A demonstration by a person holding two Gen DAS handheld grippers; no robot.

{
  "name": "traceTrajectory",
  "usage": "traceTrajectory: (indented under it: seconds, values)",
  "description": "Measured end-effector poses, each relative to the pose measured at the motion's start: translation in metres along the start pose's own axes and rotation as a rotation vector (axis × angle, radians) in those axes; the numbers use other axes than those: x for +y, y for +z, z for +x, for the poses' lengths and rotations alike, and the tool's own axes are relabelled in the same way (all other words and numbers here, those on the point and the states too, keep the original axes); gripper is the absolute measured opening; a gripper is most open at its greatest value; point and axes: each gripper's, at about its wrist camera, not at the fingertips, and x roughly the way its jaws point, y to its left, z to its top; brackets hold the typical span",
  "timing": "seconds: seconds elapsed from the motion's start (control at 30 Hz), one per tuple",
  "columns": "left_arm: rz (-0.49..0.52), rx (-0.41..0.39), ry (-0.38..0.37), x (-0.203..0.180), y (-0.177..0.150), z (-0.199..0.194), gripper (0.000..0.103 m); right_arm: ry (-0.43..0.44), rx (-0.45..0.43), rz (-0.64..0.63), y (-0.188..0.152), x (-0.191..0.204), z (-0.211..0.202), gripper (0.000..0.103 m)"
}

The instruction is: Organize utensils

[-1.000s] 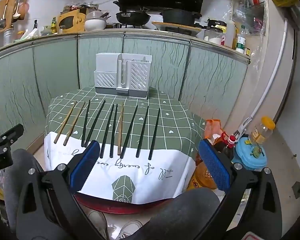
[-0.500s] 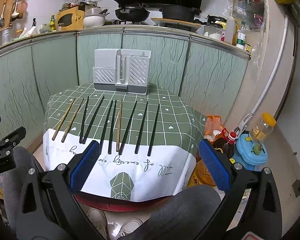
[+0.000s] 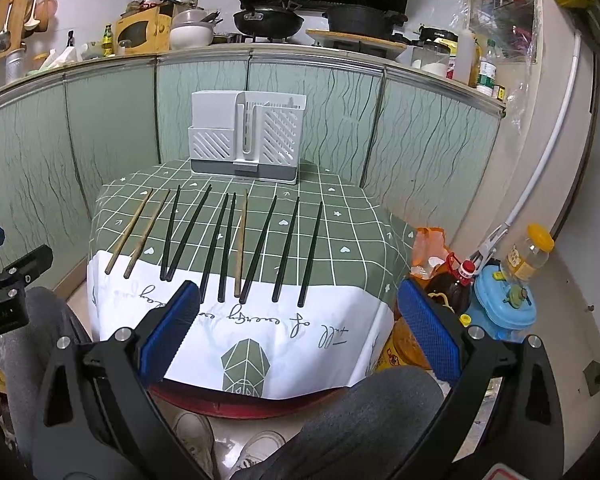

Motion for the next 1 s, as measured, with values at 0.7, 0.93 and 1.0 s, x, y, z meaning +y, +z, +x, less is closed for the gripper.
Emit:
traceTrajectory:
  seconds: [0.7, 0.93, 1.0]
  values:
    - [-0.013, -0.007, -0.083, 0.004, -0.005, 0.006, 0.098, 0.046, -0.017, -0.001, 0.0, -0.004, -0.001, 0.095]
    - [0.001, -0.085, -0.081, 0.008, 0.003, 0.0, 0.098, 0.06, -0.056, 0.004, 0.005, -0.011, -0.003, 0.095]
    - [0.009, -0.118, -0.072, 0.009, 0.007, -0.005, 0.098, 0.059, -0.077, 0.002, 0.007, -0.013, -0.005, 0.095]
